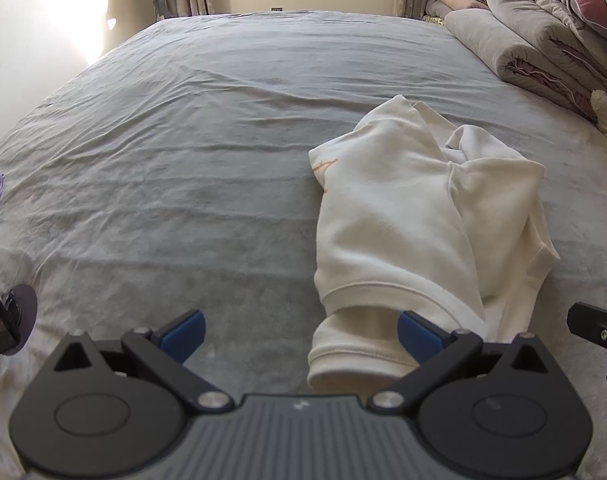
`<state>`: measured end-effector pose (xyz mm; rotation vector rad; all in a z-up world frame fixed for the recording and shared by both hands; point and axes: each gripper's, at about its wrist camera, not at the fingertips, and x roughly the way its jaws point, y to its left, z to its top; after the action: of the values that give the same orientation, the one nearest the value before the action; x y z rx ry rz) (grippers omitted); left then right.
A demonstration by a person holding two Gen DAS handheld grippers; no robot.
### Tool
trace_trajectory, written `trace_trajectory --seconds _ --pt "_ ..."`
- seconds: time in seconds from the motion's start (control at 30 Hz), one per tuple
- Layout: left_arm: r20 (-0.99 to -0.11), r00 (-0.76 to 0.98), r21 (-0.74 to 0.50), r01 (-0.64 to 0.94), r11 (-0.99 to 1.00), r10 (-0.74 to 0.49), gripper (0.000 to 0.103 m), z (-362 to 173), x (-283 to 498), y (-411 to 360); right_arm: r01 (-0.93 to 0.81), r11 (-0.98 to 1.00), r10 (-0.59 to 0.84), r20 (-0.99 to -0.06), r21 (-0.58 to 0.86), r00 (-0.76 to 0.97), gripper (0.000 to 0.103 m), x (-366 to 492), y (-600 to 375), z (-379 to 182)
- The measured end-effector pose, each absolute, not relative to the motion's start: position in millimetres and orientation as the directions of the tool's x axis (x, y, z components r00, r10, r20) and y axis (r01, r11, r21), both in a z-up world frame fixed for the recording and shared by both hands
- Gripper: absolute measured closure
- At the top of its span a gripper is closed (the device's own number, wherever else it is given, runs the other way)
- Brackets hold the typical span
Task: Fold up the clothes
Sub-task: 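Move both grippers toward the crumpled white sweatshirt on the bed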
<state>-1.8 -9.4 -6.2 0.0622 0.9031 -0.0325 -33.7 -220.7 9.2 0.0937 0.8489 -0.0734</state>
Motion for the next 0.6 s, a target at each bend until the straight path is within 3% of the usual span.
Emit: trace_trajectory --seconds 0.6 --pt "-0.788 0.615 0.043 0.059 0.997 -0.003 0.001 -6.1 -2.3 -9.2 0.098 0.994 -0.028 -0.761 0.047 0.648 0.000 -31.6 -219.8 6.8"
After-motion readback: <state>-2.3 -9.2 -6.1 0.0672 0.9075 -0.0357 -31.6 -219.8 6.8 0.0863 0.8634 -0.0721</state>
